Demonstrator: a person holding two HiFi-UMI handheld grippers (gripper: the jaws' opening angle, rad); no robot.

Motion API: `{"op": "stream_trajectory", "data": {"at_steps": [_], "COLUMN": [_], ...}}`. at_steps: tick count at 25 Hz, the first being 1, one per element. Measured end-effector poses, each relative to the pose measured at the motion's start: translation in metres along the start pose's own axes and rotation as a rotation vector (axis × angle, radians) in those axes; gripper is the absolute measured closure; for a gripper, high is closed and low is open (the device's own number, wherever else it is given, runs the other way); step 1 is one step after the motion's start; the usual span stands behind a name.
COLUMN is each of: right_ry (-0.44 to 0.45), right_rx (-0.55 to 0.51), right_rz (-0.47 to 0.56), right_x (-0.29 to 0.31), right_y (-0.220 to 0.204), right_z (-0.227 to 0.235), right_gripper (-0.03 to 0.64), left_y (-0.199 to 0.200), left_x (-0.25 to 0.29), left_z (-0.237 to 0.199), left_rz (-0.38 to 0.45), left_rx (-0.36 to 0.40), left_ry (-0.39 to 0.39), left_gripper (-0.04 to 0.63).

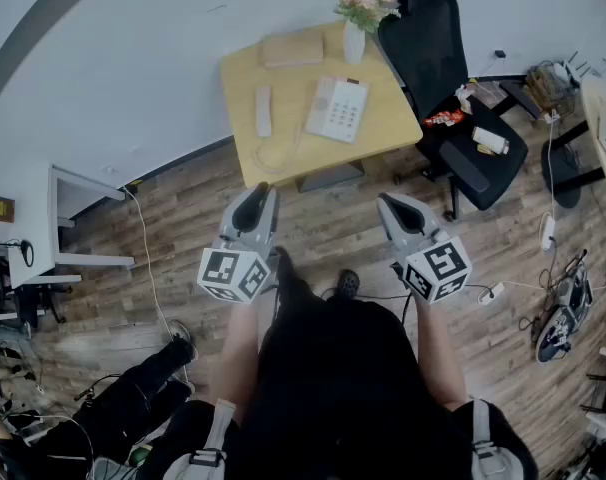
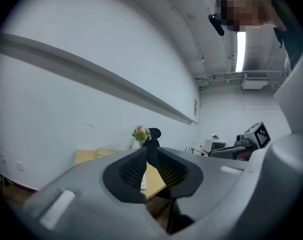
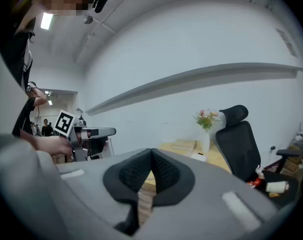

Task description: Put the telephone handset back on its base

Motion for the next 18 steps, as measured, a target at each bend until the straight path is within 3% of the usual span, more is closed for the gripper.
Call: {"op": "stream_trajectory", "data": {"at_steps": [8, 12, 15, 18], "right_ry": [0.03, 0.096, 0.109, 0.126], "right_rx": [-0.013, 0.099, 0.042, 0.055], "right_rz": [-0.001, 0.039, 0.03, 0.039], "right_x": [-0.005, -0.001, 0.003, 0.007], "right_y": [0.006, 0.006, 0.006, 0.006], "right_z": [0.009, 0.011, 0.009, 0.012], "right_gripper": [0.615, 0.614, 0.614, 0.614], "left_y": [-0.002, -0.005, -0.011, -0.014], "left_x": [0.01, 0.011, 0.013, 0.017], "left_z": [0.014, 0.021, 0.024, 0.021], "left_rz": [-0.015, -0.018, -0.04, -0.049], "left_rx": [-0.004, -0.001, -0.005, -0.006], "left_ry": [0.019, 0.017, 0.016, 0.022], "left_gripper": [0.529, 0.529, 0.529, 0.529]}}
Point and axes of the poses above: the fingertips, and each gripper's own axes: x forward along the fingers, z to its right, y out of its top, the point moved 8 cm from there along -x, backward along the fingers, and after that the axes turned 9 degrees about z, right-handed, at the moved point
